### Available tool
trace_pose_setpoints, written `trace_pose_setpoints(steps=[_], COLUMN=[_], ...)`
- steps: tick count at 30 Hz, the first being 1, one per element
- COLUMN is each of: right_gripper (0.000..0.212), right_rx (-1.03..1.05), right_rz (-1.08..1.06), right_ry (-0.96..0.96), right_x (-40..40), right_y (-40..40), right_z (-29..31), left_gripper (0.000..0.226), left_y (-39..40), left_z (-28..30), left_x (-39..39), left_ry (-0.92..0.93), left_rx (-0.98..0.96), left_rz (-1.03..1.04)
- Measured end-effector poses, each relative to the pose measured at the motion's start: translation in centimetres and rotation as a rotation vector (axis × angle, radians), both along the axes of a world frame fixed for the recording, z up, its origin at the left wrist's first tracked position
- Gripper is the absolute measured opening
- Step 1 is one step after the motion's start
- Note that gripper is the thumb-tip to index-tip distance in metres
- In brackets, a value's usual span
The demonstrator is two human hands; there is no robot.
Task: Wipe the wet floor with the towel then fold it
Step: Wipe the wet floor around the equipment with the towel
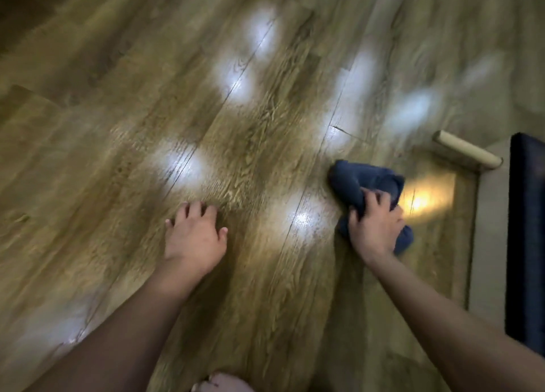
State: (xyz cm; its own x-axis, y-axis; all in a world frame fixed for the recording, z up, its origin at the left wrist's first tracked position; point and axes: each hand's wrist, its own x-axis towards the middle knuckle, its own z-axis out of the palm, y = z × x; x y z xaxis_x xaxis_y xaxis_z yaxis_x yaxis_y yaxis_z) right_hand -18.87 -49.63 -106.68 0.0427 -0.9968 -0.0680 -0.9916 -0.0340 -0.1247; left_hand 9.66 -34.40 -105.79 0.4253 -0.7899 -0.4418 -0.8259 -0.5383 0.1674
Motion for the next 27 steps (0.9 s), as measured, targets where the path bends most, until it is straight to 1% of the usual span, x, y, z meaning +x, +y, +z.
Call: trace_pose_setpoints(steps=[2, 4, 6, 7, 8, 9, 10, 12, 14, 15, 18, 20, 21, 22, 23, 25, 26, 27], right_gripper=[0.057, 0.062, 0.062, 0.062, 0.062, 0.063, 0.064, 0.065, 0.060, 0.056, 0.048, 0.044, 0.043, 0.043, 0.045, 0.050, 0.054, 0.058], right_rx=[0.025, 0.064, 0.045, 0.027, 0.010, 0.003, 0.003, 0.018, 0.000, -0.022, -0.060, -0.033, -0.020, -0.015, -0.017, -0.018, -0.002, 0.025], right_rz=[0.252, 0.591, 0.980, 1.095, 1.124, 1.077, 0.970, 0.656, 0.303, 0.114, -0.410, -0.620, -0.667, -0.664, -0.612, -0.393, -0.261, -0.127], right_ry=[0.017, 0.010, 0.016, 0.025, 0.034, 0.025, 0.010, 0.031, 0.085, 0.079, 0.037, 0.008, -0.001, -0.007, -0.016, -0.021, -0.018, -0.016], right_x=[0.3, -0.7, -3.4, -4.6, -5.5, -6.3, -7.0, -8.3, -9.5, -9.8, -7.4, -3.9, -2.2, -0.3, 1.6, 5.9, 8.3, 10.9], right_y=[5.3, 9.7, 11.0, 10.8, 10.1, 9.2, 8.1, 5.5, 1.9, -0.1, -6.6, -9.7, -10.5, -10.9, -10.9, -10.2, -9.3, -8.1], right_z=[-0.2, -1.0, -1.9, -2.2, -2.4, -2.6, -2.6, -2.2, -2.1, -2.2, -2.2, -2.0, -1.9, -1.9, -1.8, -1.8, -1.9, -1.8], left_gripper=[0.048, 0.049, 0.053, 0.055, 0.057, 0.058, 0.061, 0.066, 0.070, 0.071, 0.072, 0.070, 0.068, 0.065, 0.062, 0.059, 0.060, 0.060], left_y=[-0.7, -1.0, -1.1, -1.3, -1.5, -1.7, -2.0, -2.2, -2.4, -2.5, -2.5, -2.6, -2.6, -2.7, -2.7, -3.0, -3.3, -3.7], left_z=[0.1, -0.1, -0.6, -0.7, -0.7, -0.6, -0.6, -0.8, -1.1, -1.2, -1.3, -1.3, -1.3, -1.2, -1.1, -0.4, 0.0, 0.5], left_x=[-0.9, -1.8, -3.1, -3.9, -4.7, -5.5, -6.3, -7.1, -7.0, -6.8, -6.3, -6.4, -6.6, -6.7, -6.8, -7.1, -7.1, -6.9], left_ry=[-0.017, -0.015, 0.030, 0.063, 0.099, 0.137, 0.168, 0.194, 0.193, 0.189, 0.193, 0.198, 0.202, 0.207, 0.213, 0.242, 0.264, 0.284], left_rx=[-0.014, -0.044, -0.111, -0.146, -0.163, -0.155, -0.129, -0.052, 0.004, 0.011, 0.014, -0.002, -0.014, -0.022, -0.029, -0.072, -0.122, -0.192], left_rz=[0.045, 0.038, -0.076, -0.144, -0.198, -0.232, -0.246, -0.241, -0.245, -0.250, -0.272, -0.263, -0.254, -0.245, -0.237, -0.180, -0.104, 0.020])
